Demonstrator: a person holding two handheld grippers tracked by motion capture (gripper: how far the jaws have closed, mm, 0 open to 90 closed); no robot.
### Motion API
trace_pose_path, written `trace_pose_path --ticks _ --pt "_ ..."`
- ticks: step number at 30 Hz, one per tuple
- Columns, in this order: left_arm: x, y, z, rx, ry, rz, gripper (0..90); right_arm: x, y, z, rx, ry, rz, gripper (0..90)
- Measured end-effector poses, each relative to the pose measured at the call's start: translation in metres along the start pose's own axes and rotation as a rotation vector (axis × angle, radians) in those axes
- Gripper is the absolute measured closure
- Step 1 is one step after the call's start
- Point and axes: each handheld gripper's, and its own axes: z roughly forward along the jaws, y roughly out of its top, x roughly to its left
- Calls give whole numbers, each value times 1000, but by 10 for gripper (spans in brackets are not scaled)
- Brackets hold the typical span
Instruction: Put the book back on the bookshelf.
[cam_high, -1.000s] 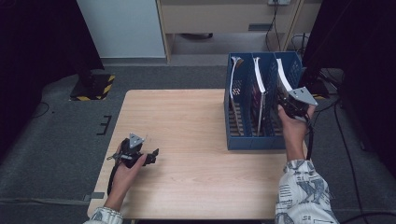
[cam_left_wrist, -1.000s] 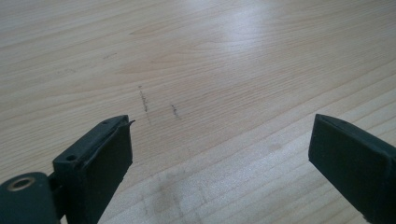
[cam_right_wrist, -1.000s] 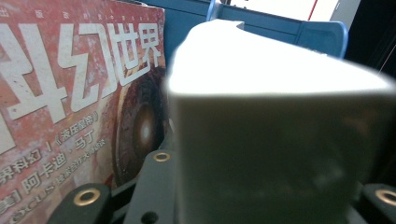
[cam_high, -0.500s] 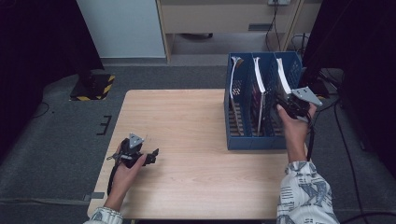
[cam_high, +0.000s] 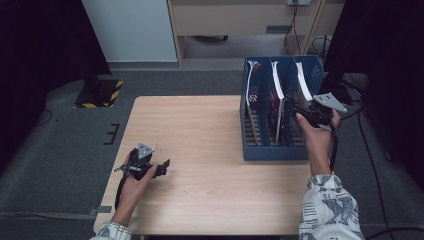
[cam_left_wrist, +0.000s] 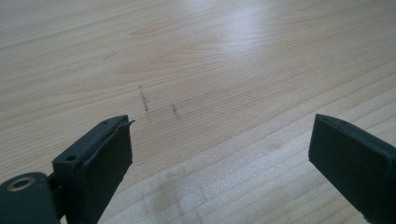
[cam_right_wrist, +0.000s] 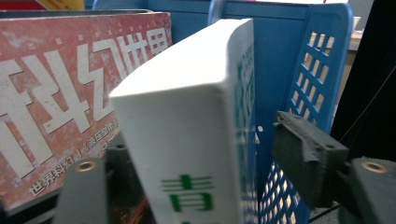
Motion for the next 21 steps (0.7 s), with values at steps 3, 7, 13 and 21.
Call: trace_pose_path --ticks 3,7,13,21 --pt "0 0 0 1 0 0 60 0 0 -1 4 3 5 246" --pt "-1 0 1 5 0 3 60 2 -2 -2 30 6 -4 166" --pt "-2 0 0 -7 -13 7 55 6 -4 -5 65 16 -28 139" --pt "-2 -1 0 0 -9 10 53 2 -6 -14 73 17 -10 122"
